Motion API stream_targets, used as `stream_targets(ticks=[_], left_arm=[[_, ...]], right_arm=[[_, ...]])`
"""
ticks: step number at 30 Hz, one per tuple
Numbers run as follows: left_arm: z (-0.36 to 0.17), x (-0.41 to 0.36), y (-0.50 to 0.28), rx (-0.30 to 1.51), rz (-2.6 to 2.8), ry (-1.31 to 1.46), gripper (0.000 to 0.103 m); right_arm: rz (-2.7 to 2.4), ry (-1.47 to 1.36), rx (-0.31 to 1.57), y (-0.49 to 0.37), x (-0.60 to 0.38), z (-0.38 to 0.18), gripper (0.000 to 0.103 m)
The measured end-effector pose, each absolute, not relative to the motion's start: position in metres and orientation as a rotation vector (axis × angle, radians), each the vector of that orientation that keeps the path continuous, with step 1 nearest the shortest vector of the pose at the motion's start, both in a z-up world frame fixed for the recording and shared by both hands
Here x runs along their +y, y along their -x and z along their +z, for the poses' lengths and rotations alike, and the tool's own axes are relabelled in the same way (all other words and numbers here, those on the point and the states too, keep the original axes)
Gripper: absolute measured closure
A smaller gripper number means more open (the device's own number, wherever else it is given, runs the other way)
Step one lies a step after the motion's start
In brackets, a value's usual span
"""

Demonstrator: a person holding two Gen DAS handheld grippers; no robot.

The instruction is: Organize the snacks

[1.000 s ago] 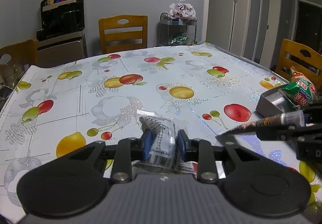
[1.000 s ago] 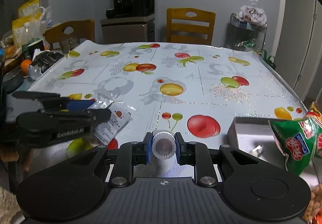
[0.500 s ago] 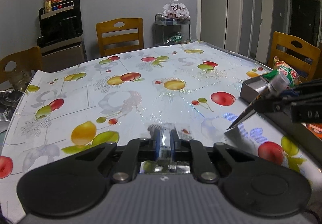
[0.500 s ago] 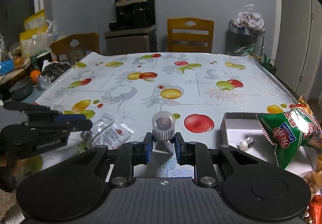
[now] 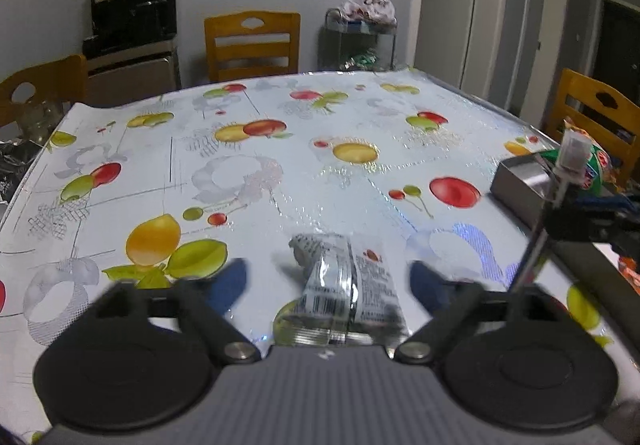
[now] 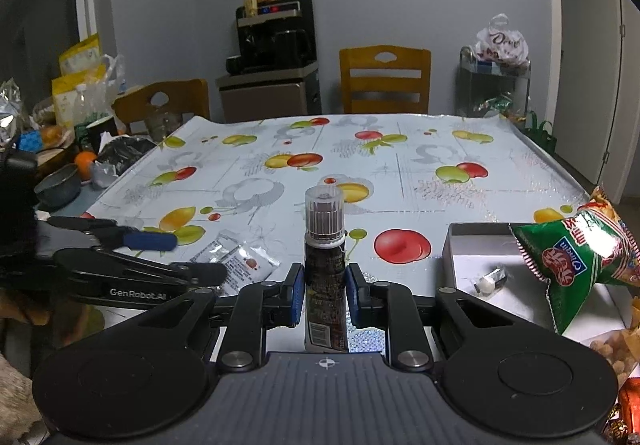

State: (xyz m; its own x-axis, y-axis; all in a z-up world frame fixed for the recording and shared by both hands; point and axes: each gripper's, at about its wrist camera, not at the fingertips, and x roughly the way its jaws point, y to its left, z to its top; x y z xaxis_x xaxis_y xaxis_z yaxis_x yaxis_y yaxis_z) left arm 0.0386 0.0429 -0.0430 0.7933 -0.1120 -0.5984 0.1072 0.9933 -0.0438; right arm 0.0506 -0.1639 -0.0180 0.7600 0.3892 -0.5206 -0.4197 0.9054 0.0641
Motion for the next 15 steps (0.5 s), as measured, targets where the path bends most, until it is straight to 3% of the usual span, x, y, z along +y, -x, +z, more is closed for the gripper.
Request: stream_targets(ticks=[12,14,15], left_arm=[[-0.065,0.015,-0.069,0.709,-0.146,-0.120,0.011],[-0.068,0.015,-0.071,0.721,-0.148,-0.113,0.019],[-0.069,0.016,-0.071,0.718,-0.152,-0.100,0.022]], right_arm=[[0.460,0.034,0.556,-0.049,-0.167,-0.020,0.080],[0.460,0.035,0.555,-0.049,-0.168,-0.020,0.082],[0.460,0.035,0.555,-0.049,-0.167,-0.020,0.090]])
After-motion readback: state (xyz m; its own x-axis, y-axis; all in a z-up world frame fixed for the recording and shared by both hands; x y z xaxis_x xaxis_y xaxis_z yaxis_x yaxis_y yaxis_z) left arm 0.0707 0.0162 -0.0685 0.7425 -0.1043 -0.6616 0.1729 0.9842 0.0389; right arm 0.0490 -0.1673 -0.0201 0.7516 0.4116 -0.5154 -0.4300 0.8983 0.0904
